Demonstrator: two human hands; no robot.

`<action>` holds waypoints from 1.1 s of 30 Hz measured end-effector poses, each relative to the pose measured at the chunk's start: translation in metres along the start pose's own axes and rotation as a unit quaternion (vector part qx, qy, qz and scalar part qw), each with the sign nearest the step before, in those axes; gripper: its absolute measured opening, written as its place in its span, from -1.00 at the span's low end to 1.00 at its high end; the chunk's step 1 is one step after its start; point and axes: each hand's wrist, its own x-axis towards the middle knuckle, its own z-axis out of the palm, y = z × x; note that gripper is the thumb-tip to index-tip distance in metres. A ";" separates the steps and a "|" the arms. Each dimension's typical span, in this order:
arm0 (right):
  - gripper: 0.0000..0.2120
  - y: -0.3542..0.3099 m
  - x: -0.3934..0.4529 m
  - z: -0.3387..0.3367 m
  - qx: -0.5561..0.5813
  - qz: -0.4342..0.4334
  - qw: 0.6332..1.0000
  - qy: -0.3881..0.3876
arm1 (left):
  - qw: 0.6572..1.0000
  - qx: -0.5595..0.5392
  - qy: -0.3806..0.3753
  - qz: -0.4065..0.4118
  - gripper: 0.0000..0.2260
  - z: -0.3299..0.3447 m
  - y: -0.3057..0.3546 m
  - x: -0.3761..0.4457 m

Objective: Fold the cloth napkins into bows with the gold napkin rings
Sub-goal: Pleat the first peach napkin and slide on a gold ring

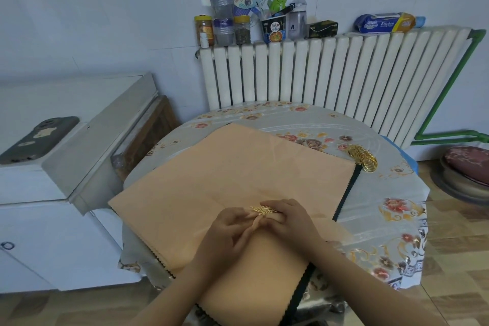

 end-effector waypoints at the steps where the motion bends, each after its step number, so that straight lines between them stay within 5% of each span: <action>1: -0.50 0.001 0.000 0.001 -0.009 0.005 1.000 0.007 | 1.000 0.000 0.023 0.017 -0.79 0.000 0.003 -0.001; 4: -0.43 0.001 -0.002 0.002 -0.036 -0.009 0.999 0.025 | 0.998 0.010 0.053 -0.023 -0.81 -0.001 0.009 0.002; 7: -0.39 -0.005 -0.008 0.001 -0.020 -0.040 0.999 -0.022 | 0.989 0.049 0.031 -0.133 -0.63 -0.003 0.013 0.019; 10: -0.33 -0.004 -0.011 0.000 0.017 -0.040 0.997 -0.066 | 0.979 0.077 -0.111 -0.150 -0.28 -0.004 0.011 0.039; 13: -0.30 -0.004 -0.014 -0.002 0.020 -0.034 0.997 -0.072 | 0.957 -0.041 -0.232 -0.168 -0.38 -0.010 0.010 0.049; 20: -0.34 -0.008 -0.014 -0.001 0.014 -0.033 0.997 -0.063 | 0.945 -0.149 -0.175 -0.232 -0.87 -0.010 0.012 0.047; 22: -0.36 -0.006 -0.015 0.000 -0.006 -0.049 0.997 -0.057 | 0.957 -0.110 -0.163 -0.215 -0.77 -0.012 0.015 0.049; 26: -0.32 -0.004 -0.012 0.001 -0.039 -0.056 0.997 -0.040 | 0.964 0.145 -0.189 -0.117 -0.27 -0.014 0.013 0.043; 29: -0.37 -0.005 -0.008 0.002 -0.065 -0.063 0.996 -0.021 | 0.982 0.127 -0.073 -0.123 -0.41 -0.013 0.011 0.029; 33: -0.29 -0.014 0.002 -0.001 -0.083 -0.050 0.994 -0.045 | 0.983 0.068 -0.069 -0.156 -0.51 -0.014 0.010 0.017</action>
